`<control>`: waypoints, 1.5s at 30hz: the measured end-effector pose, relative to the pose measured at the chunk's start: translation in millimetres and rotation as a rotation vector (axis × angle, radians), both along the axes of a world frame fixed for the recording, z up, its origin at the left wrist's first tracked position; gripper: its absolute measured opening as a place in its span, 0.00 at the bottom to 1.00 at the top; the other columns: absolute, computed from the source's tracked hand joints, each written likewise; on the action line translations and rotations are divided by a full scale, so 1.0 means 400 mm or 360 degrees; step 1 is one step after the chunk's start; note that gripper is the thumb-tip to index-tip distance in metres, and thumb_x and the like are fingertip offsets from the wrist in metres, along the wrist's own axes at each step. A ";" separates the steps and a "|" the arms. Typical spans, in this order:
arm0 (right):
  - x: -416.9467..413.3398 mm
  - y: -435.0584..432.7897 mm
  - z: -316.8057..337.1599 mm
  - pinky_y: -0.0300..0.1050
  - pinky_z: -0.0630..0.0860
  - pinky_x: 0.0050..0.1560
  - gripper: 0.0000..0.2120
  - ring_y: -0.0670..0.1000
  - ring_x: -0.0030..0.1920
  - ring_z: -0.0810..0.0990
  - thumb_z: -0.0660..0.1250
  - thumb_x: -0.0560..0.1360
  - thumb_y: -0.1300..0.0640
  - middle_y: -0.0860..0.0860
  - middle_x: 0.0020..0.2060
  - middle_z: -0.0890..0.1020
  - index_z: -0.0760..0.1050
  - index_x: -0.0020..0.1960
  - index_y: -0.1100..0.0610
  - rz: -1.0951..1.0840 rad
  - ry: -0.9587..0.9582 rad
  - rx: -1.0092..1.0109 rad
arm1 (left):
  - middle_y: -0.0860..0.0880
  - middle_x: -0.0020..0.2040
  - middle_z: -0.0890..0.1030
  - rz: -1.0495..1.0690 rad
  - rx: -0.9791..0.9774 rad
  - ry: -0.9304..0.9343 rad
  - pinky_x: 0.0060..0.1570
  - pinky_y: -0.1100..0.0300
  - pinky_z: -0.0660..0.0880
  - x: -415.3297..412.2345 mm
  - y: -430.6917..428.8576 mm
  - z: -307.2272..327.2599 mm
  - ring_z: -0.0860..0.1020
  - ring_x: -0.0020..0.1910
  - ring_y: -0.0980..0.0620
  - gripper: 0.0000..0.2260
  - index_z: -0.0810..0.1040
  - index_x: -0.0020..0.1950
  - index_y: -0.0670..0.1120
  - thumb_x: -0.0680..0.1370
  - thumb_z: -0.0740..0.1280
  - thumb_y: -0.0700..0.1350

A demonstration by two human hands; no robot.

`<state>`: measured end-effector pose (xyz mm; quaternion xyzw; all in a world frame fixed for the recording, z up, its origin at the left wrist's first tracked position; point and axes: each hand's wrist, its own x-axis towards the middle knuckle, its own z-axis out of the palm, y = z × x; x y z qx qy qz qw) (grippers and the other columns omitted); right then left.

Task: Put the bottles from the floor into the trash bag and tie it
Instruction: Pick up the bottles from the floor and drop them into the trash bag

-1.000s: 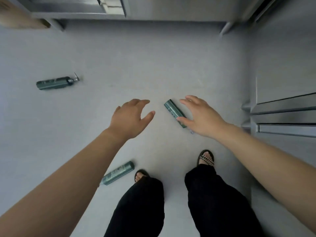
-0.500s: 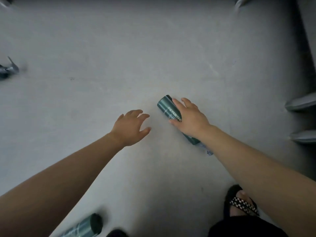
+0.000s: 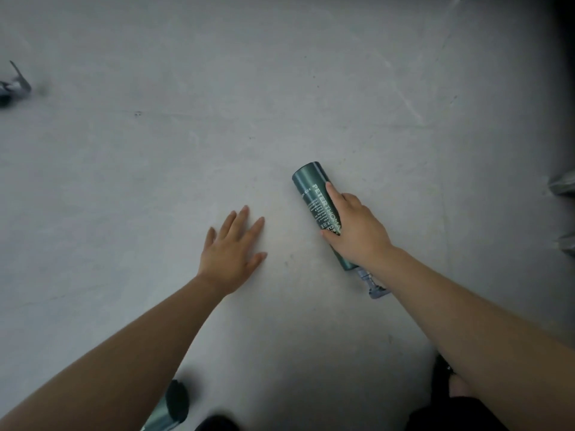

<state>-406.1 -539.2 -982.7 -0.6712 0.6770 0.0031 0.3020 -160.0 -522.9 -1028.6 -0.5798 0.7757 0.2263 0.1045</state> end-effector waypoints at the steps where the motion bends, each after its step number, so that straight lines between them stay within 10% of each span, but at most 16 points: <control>1: 0.012 0.003 0.000 0.56 0.74 0.54 0.41 0.58 0.59 0.71 0.66 0.74 0.48 0.56 0.68 0.65 0.42 0.76 0.48 -0.0014 -0.0034 0.0009 | 0.49 0.79 0.43 0.0003 -0.0007 0.0004 0.73 0.43 0.51 0.008 0.011 -0.003 0.44 0.77 0.48 0.29 0.48 0.76 0.57 0.78 0.54 0.60; 13: 0.146 -0.012 -0.018 0.53 0.75 0.52 0.39 0.57 0.58 0.72 0.66 0.72 0.52 0.53 0.66 0.68 0.48 0.76 0.47 0.0132 -0.0113 -0.0068 | 0.51 0.79 0.44 0.0065 -0.0003 -0.0078 0.73 0.44 0.52 0.104 0.065 0.006 0.46 0.77 0.49 0.27 0.48 0.75 0.61 0.78 0.53 0.61; 32: 0.492 0.067 0.024 0.46 0.70 0.56 0.38 0.57 0.59 0.73 0.67 0.71 0.52 0.56 0.64 0.70 0.51 0.75 0.47 0.0738 -0.0646 -0.0042 | 0.49 0.74 0.65 0.1130 0.0104 0.0013 0.68 0.51 0.63 0.398 0.478 0.145 0.65 0.71 0.48 0.25 0.60 0.74 0.55 0.78 0.57 0.60; 45: 0.548 0.122 -0.012 0.42 0.65 0.55 0.39 0.55 0.62 0.72 0.69 0.70 0.52 0.55 0.67 0.70 0.53 0.75 0.47 0.0846 -0.0666 0.0011 | 0.56 0.64 0.74 0.0982 0.0197 0.0202 0.71 0.50 0.56 0.416 0.661 0.135 0.70 0.65 0.54 0.26 0.69 0.67 0.58 0.72 0.62 0.66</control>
